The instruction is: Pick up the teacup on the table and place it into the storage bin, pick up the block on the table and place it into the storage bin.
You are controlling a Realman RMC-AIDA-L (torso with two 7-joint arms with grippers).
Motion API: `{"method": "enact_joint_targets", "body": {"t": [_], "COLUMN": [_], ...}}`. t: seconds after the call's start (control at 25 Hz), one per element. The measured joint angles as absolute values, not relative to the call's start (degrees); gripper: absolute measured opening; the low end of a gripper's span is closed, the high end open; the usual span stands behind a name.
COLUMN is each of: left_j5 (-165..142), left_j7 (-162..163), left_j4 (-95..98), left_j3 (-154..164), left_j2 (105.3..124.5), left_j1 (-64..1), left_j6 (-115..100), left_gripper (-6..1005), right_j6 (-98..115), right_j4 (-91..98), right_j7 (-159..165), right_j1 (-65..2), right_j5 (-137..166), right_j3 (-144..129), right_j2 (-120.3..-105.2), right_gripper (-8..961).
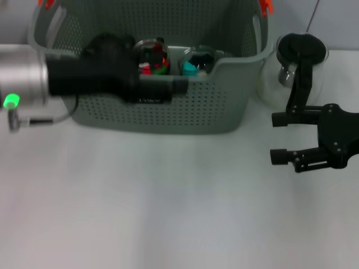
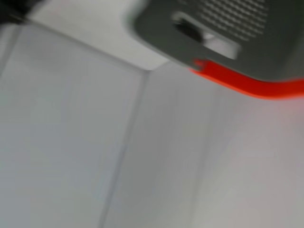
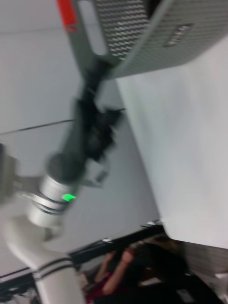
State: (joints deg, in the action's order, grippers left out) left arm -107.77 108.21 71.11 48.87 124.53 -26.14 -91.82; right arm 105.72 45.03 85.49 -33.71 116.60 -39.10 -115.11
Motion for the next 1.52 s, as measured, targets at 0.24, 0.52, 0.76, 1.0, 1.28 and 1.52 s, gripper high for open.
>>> {"method": "enact_joint_targets", "body": {"t": [0.24,0.52,0.76,1.0,1.28,1.52], "left_j5": [-105.0,-105.7,-107.5,-112.3,-113.7,-114.1], "left_j7": [100.5,94.1,85.0,80.5,80.7,80.6], "left_j4": [64.5,59.7,51.2,44.0,41.1,39.3], "left_j3": [43.0,38.3,40.2,42.4,46.4,46.5], "left_j2": [124.67,124.45,124.23,124.07,124.09,124.1], "left_j1": [-22.8,-21.9,-24.0,-27.6,-28.6,-29.4], "left_j6": [-99.4,-102.7,-101.6,-96.8,-90.9,-90.5], "left_gripper": [952,952,951,951,952,952], "right_j6": [105.5,104.8,101.5,98.0,96.4,96.6], "right_j4": [44.7,44.7,44.7,42.7,42.3,42.3], "right_j7": [83.5,83.9,83.6,83.4,83.3,83.3], "right_j1": [-33.7,-34.4,-33.3,-33.3,-33.6,-33.6], "right_j5": [113.2,113.3,117.7,123.6,126.6,127.0], "right_j3": [-38.3,-37.9,-38.4,-38.5,-38.6,-38.6], "right_j2": [-115.82,-115.84,-115.8,-115.81,-115.94,-115.93], "right_gripper": [928,928,928,928,927,928]}}
